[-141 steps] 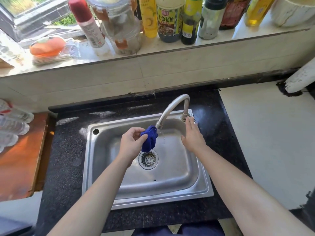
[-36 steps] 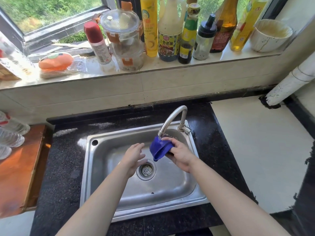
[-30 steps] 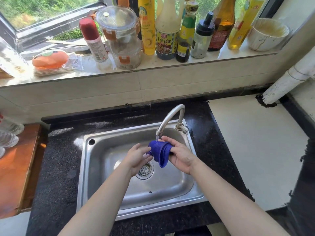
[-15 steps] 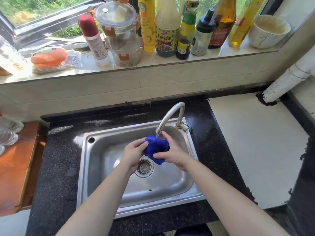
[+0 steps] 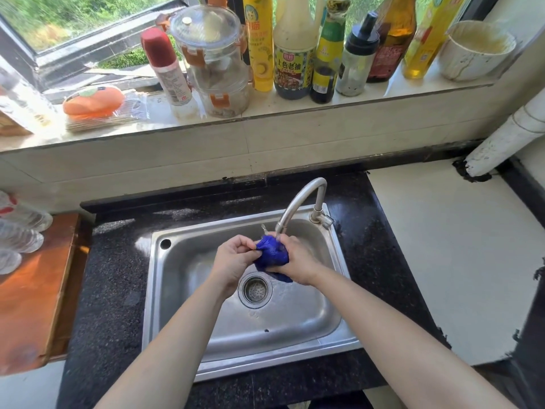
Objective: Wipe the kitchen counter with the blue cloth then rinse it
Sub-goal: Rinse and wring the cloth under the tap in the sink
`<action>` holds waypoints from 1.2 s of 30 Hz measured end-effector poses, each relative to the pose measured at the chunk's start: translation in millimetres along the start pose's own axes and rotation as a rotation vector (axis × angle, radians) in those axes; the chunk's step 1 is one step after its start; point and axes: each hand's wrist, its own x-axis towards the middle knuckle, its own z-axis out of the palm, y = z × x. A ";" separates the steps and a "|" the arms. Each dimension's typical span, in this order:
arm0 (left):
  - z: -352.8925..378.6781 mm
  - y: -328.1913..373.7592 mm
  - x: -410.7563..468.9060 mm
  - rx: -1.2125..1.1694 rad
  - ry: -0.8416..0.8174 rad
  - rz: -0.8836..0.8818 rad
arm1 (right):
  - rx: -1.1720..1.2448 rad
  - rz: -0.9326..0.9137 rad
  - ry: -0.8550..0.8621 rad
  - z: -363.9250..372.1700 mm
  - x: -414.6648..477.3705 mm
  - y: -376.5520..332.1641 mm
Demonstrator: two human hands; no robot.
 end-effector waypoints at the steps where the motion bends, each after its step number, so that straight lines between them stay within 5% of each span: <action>1: -0.2 1.0 0.1 -0.014 0.020 -0.001 | -0.021 0.014 0.014 0.4 0.0 1.8; 17: -5.6 12.0 2.8 0.140 0.088 0.018 | 0.045 0.042 0.125 -5.3 0.9 -12.9; 23: -4.0 7.2 7.3 0.162 -0.047 0.010 | 0.079 0.088 -0.056 -14.3 -5.4 -12.3; 29: 0.0 4.5 7.6 -0.063 -0.042 -0.067 | -0.013 0.178 0.118 -12.0 0.6 -8.3; 36: -10.2 -3.1 8.4 0.044 0.027 -0.085 | 0.215 0.243 0.132 -5.4 8.2 -25.3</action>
